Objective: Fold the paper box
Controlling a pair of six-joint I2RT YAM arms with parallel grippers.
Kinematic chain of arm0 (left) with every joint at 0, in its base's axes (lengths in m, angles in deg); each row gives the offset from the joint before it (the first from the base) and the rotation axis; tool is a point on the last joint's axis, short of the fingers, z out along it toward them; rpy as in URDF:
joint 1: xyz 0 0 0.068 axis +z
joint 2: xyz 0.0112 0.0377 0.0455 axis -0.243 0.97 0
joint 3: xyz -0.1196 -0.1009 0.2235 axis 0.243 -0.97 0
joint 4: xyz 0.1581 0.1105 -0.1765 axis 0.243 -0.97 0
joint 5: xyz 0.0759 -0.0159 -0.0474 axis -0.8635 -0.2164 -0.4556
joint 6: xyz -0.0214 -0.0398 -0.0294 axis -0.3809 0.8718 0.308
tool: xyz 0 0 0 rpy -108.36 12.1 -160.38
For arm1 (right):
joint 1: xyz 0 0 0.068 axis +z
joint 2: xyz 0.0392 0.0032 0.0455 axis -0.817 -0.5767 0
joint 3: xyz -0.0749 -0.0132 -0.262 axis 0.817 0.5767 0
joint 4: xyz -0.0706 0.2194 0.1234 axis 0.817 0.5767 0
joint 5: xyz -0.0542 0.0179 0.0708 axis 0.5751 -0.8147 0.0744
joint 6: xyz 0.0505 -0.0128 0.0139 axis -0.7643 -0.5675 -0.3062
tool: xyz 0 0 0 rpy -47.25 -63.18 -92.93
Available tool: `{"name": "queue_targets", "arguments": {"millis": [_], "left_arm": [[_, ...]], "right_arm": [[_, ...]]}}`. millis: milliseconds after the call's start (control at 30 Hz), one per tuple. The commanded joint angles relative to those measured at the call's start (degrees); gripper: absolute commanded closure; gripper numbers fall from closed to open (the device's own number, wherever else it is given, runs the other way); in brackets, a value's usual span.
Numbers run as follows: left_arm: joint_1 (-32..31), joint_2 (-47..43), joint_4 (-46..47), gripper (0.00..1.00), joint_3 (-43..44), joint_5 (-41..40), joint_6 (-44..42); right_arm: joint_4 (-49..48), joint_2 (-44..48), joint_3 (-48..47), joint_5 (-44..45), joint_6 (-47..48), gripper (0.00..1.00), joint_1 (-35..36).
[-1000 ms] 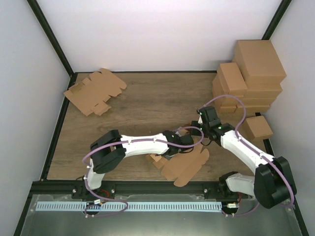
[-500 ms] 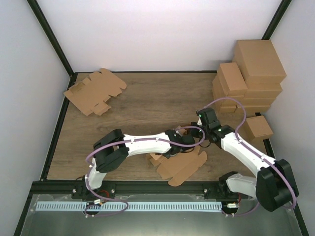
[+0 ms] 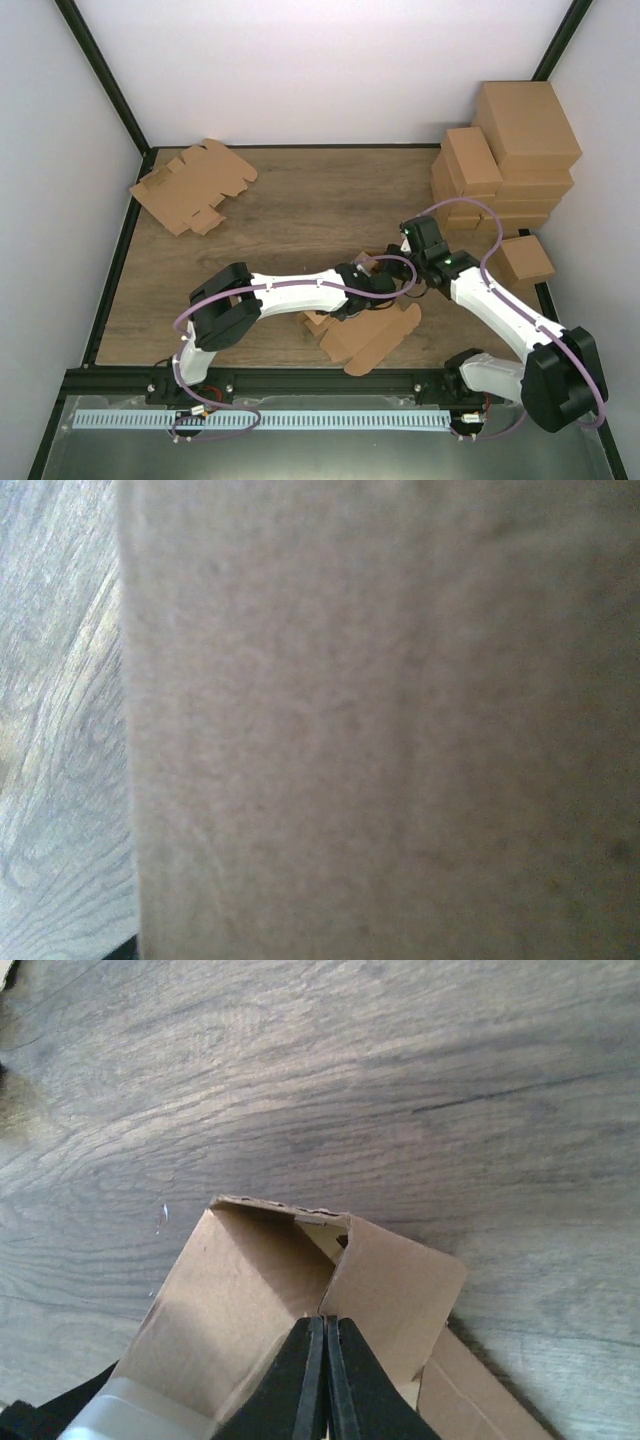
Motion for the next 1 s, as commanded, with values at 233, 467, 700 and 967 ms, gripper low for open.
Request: {"name": "queue_targets", "arguments": {"millis": [233, 467, 700, 967], "left_arm": [[-0.1, -1.8, 3.8, 0.62, -0.9, 2.0, -1.3], [-0.7, -2.7, 5.0, 0.62, -2.1, 2.0, -3.0], [-0.7, -2.9, 5.1, 0.62, -3.5, 2.1, -3.5], [-0.7, -2.9, 5.1, 0.61, -3.8, 1.9, -3.6]], "right_arm": [[-8.4, 4.7, 10.3, -10.5, -6.7, 0.97, 1.1], [-10.4, 5.1, 11.3, -12.1, -4.2, 0.87, 1.1], [-4.8, 7.8, 8.7, -3.4, -1.6, 0.72, 0.8], [-7.1, 13.5, 10.9, -10.2, 0.0, 0.64, -7.8]]}}
